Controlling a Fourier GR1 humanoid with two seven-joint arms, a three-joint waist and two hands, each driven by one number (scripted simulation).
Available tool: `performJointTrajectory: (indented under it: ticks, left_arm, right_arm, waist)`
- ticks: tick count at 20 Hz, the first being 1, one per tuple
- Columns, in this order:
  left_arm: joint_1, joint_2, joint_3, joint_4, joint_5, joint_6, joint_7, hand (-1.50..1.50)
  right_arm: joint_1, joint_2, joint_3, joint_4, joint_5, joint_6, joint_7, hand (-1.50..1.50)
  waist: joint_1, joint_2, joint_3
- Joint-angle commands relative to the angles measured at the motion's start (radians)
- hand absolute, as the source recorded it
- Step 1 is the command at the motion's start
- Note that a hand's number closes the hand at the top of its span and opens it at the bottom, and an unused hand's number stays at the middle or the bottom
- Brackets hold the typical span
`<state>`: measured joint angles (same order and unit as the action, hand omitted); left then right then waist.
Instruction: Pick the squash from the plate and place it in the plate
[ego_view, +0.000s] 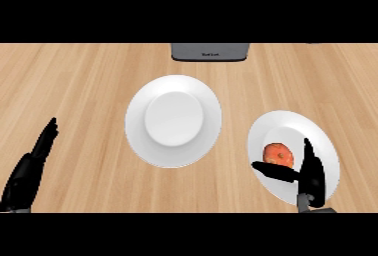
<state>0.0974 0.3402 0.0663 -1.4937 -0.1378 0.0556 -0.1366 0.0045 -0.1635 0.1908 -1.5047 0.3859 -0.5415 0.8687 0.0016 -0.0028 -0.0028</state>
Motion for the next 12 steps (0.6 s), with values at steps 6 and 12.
performJointTrajectory:
  ticks: [6, 12]
  left_arm:
    - [-0.045, -0.006, 0.059, 0.025, -0.023, -0.060, 0.024, 0.00]
    - [-0.053, -0.031, -0.005, -0.010, -0.037, -0.065, 0.001, 0.00]
  right_arm:
    - [-0.043, 0.046, -0.046, 0.070, 0.037, 0.001, -0.107, 1.50]
    - [-0.244, -0.166, 0.084, 0.151, 0.089, 0.286, -0.307, 1.50]
  waist:
    - [-0.001, 0.003, 0.003]
    - [0.112, 0.026, 0.003]
